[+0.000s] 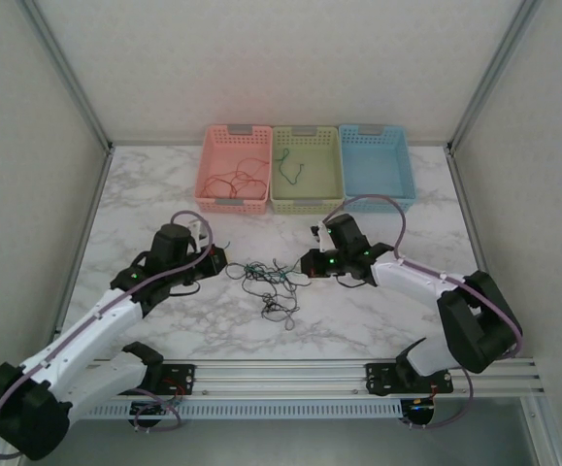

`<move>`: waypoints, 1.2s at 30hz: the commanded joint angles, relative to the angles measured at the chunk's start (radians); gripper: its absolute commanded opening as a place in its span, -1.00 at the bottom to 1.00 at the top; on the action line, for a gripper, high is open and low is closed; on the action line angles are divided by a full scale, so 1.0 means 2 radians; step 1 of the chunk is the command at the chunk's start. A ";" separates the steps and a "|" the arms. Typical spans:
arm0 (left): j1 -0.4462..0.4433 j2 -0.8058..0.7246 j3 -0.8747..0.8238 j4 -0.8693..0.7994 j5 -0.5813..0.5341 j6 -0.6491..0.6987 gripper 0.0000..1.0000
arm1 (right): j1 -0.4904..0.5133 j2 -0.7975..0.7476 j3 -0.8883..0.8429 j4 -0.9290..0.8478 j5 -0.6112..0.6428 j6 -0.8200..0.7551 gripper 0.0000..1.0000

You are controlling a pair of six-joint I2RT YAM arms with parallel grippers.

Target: Untangle the cables

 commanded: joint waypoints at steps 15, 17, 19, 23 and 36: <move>0.022 -0.022 0.007 -0.042 -0.034 0.019 -1.00 | -0.084 -0.049 -0.039 -0.030 0.020 0.042 -0.57; 0.022 -0.022 0.003 -0.032 -0.024 0.015 -1.00 | -0.085 -0.048 -0.037 -0.036 0.021 0.040 -0.28; 0.022 -0.017 0.000 -0.023 -0.013 0.012 -1.00 | -0.086 -0.054 -0.036 -0.040 0.019 0.037 -0.15; 0.022 -0.011 -0.003 -0.012 -0.002 0.008 -1.00 | -0.086 -0.084 -0.030 -0.051 0.023 0.024 -0.04; 0.022 -0.012 0.000 -0.004 0.013 0.007 -1.00 | -0.086 -0.197 -0.020 -0.067 0.030 -0.028 -0.64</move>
